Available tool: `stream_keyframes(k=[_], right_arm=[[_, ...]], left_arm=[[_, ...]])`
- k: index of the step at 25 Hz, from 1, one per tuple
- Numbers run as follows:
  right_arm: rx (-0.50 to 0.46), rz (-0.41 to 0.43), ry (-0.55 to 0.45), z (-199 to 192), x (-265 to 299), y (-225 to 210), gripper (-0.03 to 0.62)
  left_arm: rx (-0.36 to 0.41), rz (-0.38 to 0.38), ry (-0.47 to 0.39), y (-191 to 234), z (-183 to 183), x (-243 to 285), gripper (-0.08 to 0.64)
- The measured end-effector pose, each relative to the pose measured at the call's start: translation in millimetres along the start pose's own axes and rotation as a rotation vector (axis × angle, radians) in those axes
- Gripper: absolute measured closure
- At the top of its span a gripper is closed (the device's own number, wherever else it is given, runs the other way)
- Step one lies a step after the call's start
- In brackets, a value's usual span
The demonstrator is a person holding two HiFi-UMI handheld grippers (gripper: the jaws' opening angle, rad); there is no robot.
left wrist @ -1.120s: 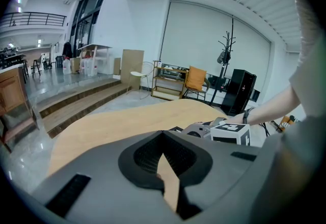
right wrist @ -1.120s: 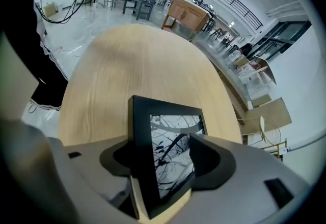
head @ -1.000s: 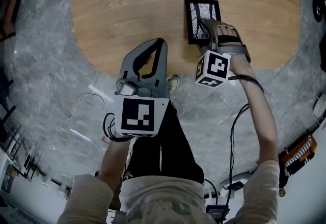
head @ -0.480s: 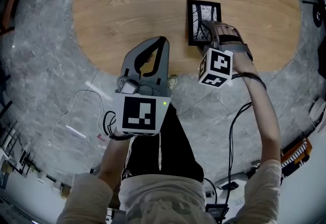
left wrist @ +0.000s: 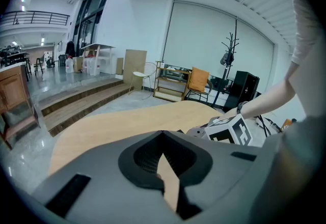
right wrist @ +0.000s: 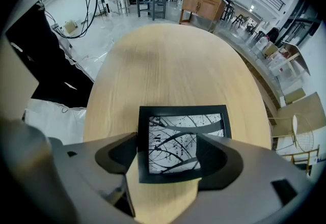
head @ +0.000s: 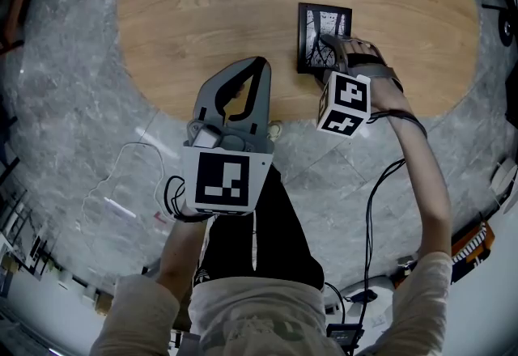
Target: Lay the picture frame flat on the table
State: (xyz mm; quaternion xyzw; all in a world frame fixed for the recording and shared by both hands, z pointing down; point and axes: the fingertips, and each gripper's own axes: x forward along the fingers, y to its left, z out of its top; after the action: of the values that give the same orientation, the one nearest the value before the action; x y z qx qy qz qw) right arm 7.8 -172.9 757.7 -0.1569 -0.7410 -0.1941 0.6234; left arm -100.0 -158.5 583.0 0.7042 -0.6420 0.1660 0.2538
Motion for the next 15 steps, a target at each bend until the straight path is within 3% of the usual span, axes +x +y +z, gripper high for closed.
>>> stream_keyframes(k=[15], right_arm=[[-0.011,0.017,-0.003,0.3,4.5,-2.0,0.239]], left_arm=[[-0.010,-0.007,0.009,1.2,-1.0,3.3,0.551]])
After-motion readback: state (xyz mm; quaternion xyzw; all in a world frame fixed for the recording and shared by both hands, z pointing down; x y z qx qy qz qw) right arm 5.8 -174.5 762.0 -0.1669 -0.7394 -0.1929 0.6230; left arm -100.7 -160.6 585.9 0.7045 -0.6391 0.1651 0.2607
